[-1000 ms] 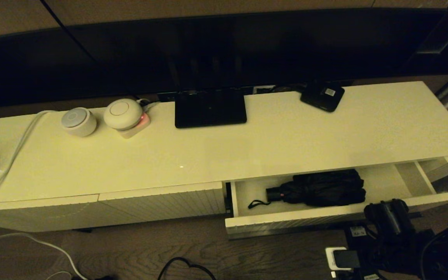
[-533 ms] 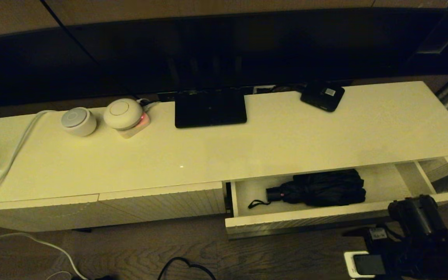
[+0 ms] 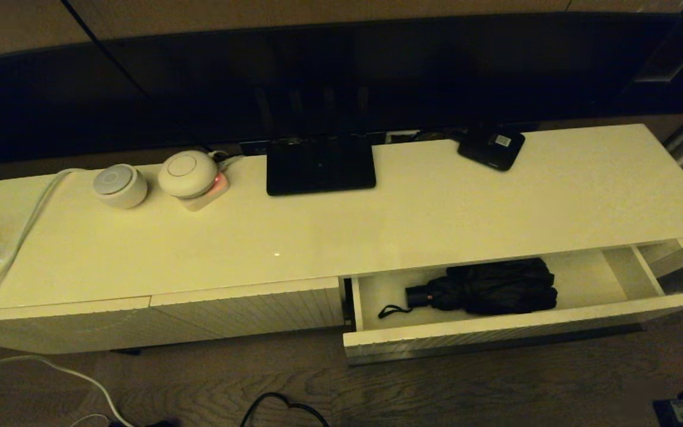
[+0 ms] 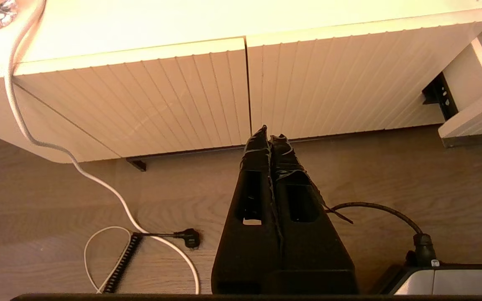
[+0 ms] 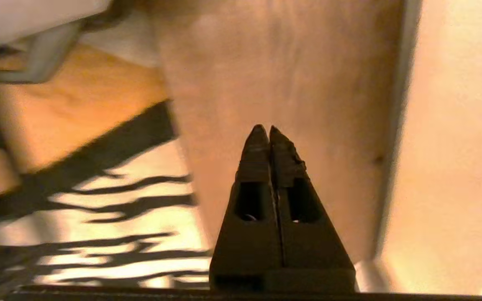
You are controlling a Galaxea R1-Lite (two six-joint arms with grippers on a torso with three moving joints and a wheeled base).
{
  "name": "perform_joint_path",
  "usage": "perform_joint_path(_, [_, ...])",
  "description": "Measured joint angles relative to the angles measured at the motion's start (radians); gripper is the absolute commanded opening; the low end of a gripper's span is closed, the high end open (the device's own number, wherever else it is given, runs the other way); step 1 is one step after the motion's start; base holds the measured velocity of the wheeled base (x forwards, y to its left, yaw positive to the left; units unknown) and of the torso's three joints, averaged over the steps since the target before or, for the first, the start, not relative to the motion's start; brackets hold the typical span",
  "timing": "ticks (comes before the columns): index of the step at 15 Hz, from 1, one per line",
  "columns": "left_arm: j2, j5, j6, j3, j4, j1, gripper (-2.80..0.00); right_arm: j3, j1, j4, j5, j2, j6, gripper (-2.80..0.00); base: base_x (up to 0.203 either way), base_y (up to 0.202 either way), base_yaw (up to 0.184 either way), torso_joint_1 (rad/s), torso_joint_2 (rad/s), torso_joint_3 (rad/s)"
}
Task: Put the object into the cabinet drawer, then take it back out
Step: Open the drawer
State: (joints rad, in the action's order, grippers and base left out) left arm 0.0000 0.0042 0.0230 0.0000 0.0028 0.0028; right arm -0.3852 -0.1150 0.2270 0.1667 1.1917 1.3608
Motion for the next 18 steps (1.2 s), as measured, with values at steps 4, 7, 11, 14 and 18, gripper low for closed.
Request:
perform_joint_path(4, [0.000,0.000,0.000,0.000,0.000,0.000,-2.80,-0.209,0.070,0.258,0.015,-0.146,-0.304,-2.80,0.000,0.000,0.000,0.000,0.00,0.000])
perform_joint_path(7, [0.000,0.000,0.000,0.000,0.000,0.000,-2.80,-0.355,0.087,0.316,0.014,-0.145,-0.555,-2.80,0.000,0.000,0.000,0.000,0.00,0.000])
perform_joint_path(11, [0.000,0.000,0.000,0.000,0.000,0.000,-2.80,-0.505,0.077,0.364,0.009,-0.036,-0.848,-2.80,0.000,0.000,0.000,0.000,0.00,0.000])
perform_joint_path(14, [0.000,0.000,0.000,0.000,0.000,0.000,-2.80,-0.551,0.051,0.403,-0.015,0.071,-1.049,-2.80,0.000,0.000,0.000,0.000,0.00,0.000])
perform_joint_path(18, [0.000,0.000,0.000,0.000,0.000,0.000,-2.80,-0.641,0.045,0.402,-0.034,0.204,-1.323,-2.80,0.000,0.000,0.000,0.000,0.00,0.000])
